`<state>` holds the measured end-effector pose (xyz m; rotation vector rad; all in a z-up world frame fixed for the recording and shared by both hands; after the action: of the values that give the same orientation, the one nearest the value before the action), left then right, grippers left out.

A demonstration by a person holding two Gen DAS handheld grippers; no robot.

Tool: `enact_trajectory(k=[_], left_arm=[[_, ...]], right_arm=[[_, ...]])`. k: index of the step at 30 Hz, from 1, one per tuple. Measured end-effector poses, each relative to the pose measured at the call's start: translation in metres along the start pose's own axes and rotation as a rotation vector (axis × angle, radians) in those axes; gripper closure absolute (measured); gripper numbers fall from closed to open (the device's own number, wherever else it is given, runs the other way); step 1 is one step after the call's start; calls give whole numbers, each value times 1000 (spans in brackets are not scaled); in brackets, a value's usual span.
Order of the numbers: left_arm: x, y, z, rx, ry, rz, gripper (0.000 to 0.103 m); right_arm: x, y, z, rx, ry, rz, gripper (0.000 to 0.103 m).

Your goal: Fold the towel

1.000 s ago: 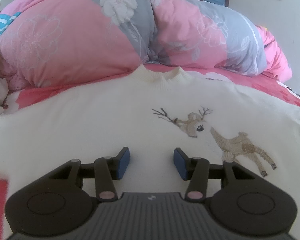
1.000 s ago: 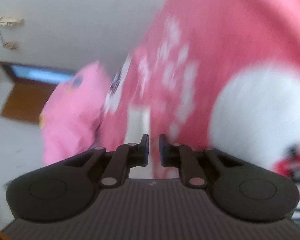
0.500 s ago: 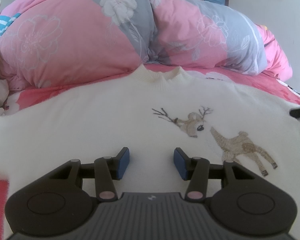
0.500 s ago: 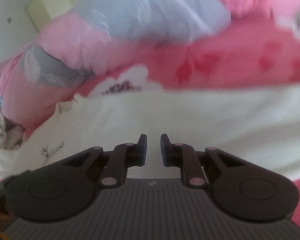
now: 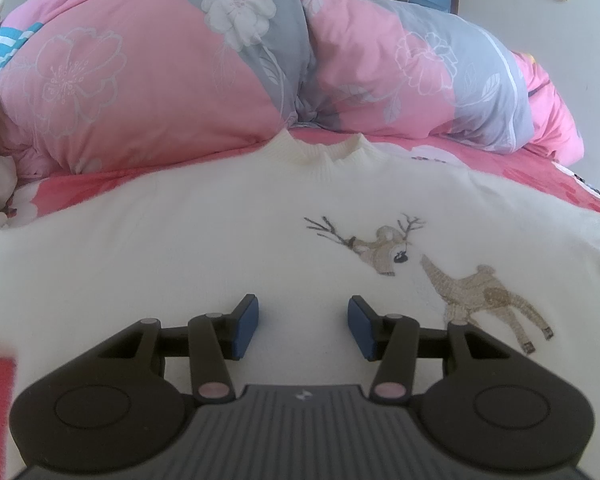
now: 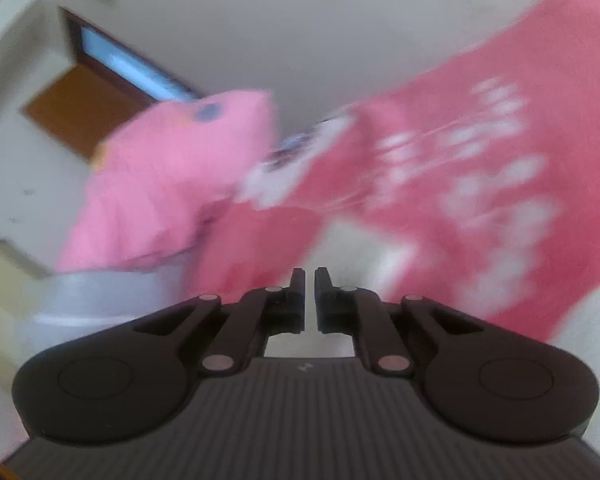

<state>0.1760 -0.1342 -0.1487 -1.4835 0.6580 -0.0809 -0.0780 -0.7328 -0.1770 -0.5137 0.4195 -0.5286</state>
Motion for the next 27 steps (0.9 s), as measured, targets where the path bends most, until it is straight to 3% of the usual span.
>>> enact_trajectory(k=[4, 6, 9, 12, 16, 19, 20, 23, 25, 27], left_arm=[[-1, 0, 0, 1, 0, 0, 52], [-1, 0, 0, 1, 0, 1, 52], [-1, 0, 0, 0, 1, 1, 52], [-1, 0, 0, -4, 3, 1, 51], [-1, 0, 0, -5, 4, 1, 51], [-1, 0, 0, -6, 4, 1, 51], [-1, 0, 0, -6, 4, 2, 51], [-1, 0, 0, -5, 4, 2, 51], [-1, -1, 0, -4, 3, 3, 51], [-1, 0, 0, -4, 3, 3, 51]], right_arm=[[22, 101, 69, -130, -167, 335, 97], [37, 145, 84, -153, -189, 468, 101], [53, 128, 75, -141, -193, 422, 103], [70, 57, 24, -106, -65, 231, 103], [60, -41, -46, 97, 92, -39, 103], [45, -68, -57, 123, 161, -121, 97], [40, -67, -52, 120, 145, -122, 97], [24, -42, -24, 161, -10, -49, 97], [12, -14, -6, 176, -97, 60, 95], [9, 24, 5, 168, -114, 183, 91]])
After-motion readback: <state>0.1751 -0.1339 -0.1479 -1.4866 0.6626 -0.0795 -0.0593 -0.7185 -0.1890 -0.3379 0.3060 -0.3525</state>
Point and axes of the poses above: each gripper's, at about its wrist camera, not at the fingertips, and x roughly the way its jaws point, z to its left, y to its underside, the point moved 6 cm from there along x, roughly the way its jaws point, and after that the axes turned 15 degrees about -z, right-handed, at the moved point
